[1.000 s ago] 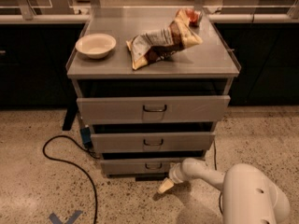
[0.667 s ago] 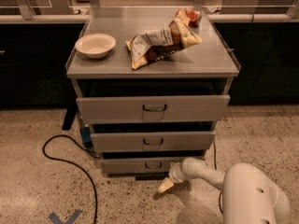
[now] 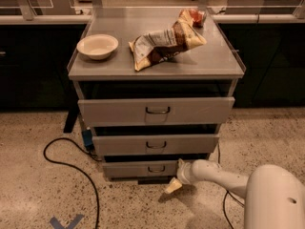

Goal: Open bottom drawer

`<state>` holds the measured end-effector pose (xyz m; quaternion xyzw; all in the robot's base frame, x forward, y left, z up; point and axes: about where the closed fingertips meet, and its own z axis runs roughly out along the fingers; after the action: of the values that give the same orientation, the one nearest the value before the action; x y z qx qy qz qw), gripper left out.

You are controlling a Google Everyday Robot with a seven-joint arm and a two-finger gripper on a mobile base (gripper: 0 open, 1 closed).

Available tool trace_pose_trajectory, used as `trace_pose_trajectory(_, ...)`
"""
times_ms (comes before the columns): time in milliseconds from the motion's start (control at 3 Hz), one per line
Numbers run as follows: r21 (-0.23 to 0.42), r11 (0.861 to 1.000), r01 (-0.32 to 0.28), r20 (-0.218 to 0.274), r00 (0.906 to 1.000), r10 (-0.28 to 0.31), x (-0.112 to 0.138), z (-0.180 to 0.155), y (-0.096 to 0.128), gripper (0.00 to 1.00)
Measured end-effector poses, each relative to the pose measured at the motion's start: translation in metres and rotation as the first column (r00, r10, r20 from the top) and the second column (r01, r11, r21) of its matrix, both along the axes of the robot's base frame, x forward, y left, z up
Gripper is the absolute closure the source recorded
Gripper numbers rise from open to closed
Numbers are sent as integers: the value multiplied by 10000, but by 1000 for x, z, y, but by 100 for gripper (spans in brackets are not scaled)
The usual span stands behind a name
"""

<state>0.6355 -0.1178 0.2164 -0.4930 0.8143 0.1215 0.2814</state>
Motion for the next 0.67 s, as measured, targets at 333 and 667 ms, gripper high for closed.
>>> trace_pose_trajectory(333,-22,10000,-95,26,10000,95,-2,6,2,0)
trace_pose_trajectory(667,-94,9999,90,-37,10000,-90,-2,-18,12,0)
